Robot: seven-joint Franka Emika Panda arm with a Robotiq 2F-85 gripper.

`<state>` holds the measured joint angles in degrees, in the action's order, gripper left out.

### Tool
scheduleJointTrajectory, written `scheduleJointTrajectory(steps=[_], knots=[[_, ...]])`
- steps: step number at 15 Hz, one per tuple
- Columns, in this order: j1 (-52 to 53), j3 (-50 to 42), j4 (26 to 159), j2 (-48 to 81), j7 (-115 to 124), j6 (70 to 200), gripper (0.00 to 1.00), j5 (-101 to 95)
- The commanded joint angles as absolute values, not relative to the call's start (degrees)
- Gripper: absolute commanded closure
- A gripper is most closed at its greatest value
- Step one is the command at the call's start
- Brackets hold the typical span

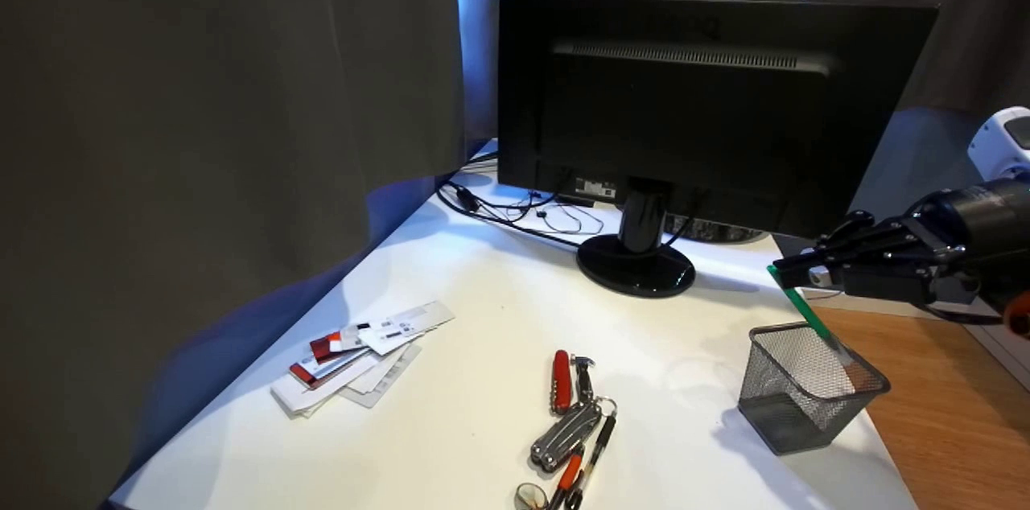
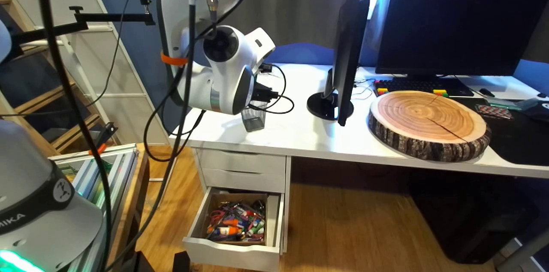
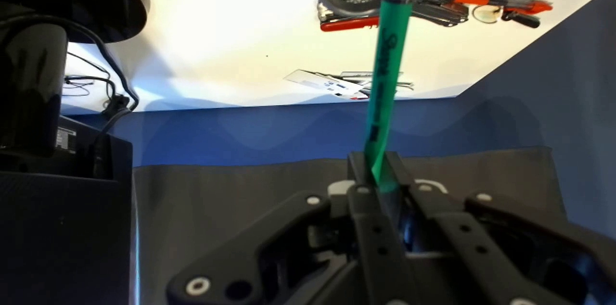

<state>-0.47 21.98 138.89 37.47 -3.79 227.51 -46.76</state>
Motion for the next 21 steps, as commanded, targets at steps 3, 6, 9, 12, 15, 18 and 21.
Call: scheduleJointTrajectory(steps=[3,6,9,12,15,18,21], knots=[[3.52,18.12,134.08,41.59,-2.62,228.2,0.97,-47.57],[3.89,17.44,133.18,42.48,-2.48,228.02,0.56,-48.13],[3.98,16.94,133.56,41.62,-2.6,227.79,0.37,-47.51],[3.78,16.81,135.51,38.25,-1.38,226.51,0.14,-46.38],[3.51,17.07,137.58,33.82,0.85,223.65,0.0,-46.71],[2.28,18.57,138.93,28.66,5.96,217.8,0.0,-49.17],[-0.87,22.44,139.37,23.9,13.77,209.19,0.0,-55.42]])
